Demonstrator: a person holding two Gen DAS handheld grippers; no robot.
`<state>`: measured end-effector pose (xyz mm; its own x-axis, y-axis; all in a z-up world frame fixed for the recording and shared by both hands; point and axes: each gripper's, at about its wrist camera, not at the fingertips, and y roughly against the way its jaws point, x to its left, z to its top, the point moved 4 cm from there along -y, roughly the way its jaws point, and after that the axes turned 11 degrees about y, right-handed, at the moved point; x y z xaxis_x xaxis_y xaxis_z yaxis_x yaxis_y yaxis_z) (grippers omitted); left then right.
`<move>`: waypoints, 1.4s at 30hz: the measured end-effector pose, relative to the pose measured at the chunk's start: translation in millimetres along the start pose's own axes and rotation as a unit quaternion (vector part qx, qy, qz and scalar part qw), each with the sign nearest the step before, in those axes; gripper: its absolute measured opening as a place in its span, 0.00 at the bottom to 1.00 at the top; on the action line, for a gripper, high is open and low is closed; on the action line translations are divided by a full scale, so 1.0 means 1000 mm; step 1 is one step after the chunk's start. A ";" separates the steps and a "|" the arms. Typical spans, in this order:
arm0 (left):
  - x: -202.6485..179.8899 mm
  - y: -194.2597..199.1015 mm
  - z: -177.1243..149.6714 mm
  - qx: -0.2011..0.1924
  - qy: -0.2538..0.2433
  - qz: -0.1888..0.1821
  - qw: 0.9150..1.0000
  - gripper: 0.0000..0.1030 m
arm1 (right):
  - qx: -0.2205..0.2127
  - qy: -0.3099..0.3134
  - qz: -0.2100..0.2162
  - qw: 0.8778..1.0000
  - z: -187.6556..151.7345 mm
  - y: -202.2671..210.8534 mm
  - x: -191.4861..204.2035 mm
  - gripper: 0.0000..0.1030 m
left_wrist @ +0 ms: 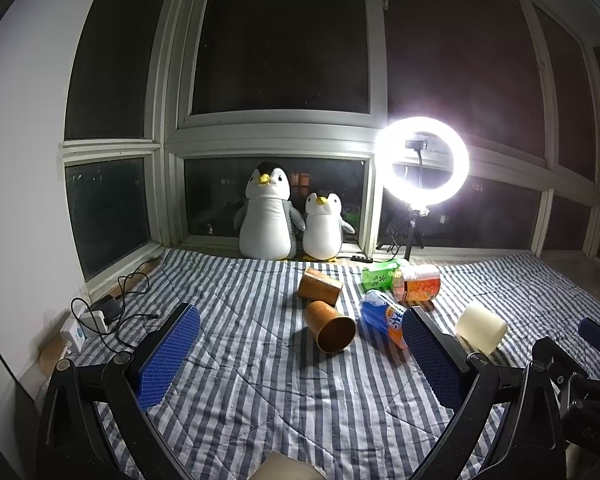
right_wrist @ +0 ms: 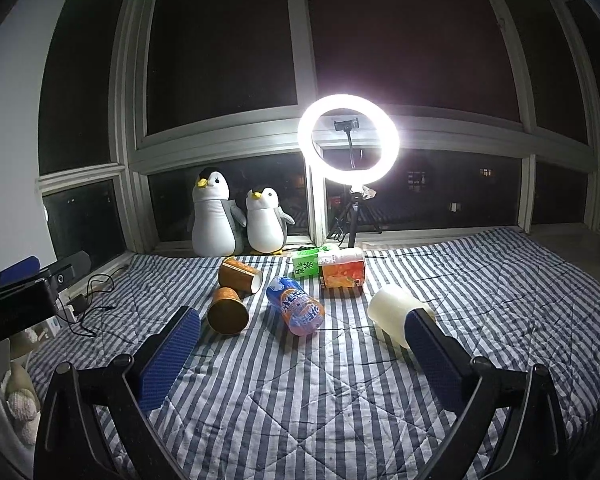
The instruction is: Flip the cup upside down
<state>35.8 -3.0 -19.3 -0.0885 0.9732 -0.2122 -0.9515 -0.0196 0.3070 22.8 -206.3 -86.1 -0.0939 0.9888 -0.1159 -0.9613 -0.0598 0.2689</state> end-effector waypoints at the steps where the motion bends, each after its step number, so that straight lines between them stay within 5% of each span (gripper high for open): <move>1: -0.001 0.000 -0.001 0.000 0.000 0.000 1.000 0.99 | 0.000 0.000 0.000 1.000 0.000 0.000 0.000 0.98; 42: -0.006 -0.057 -0.003 0.047 -0.004 0.004 0.999 0.99 | 0.021 -0.018 0.000 1.000 -0.013 -0.018 -0.011 0.98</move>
<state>89.6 -8.3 -38.6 -0.0929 0.9749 -0.2024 -0.9188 -0.0056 0.3947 37.8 -218.1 -102.5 -0.0844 0.9931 -0.0815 -0.9494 -0.0553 0.3093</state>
